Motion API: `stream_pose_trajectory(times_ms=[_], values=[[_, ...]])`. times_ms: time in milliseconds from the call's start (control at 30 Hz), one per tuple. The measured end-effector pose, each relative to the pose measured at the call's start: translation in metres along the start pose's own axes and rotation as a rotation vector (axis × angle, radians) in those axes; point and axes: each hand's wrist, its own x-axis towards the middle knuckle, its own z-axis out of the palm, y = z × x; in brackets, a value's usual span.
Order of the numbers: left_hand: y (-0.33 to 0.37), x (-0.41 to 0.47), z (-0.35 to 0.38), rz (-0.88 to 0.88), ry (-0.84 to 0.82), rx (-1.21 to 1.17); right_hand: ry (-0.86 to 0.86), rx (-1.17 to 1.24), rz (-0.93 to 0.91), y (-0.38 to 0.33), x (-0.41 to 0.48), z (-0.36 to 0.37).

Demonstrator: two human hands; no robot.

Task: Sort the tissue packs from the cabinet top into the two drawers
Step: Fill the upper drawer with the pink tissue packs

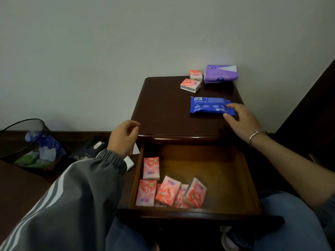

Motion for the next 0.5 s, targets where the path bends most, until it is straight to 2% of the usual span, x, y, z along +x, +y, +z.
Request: stream_pose_trajectory(times_ms=[100, 267, 400, 500], values=[[0.022, 0.029, 0.014, 0.132, -0.008, 0.046, -0.079, -0.218, 0.071, 0.028, 0.045, 0.009], [0.054, 0.083, 0.049, 0.29, -0.081, 0.145, -0.193, -0.338, 0.211, 0.046, 0.081, 0.045], [0.077, 0.141, 0.089, 0.381, -0.138, 0.227, -0.18, -0.378, 0.229, 0.052, 0.081, 0.053], [0.097, 0.19, 0.129, 0.45, -0.239, 0.337, -0.157, -0.402, 0.231, 0.053, 0.081, 0.053]])
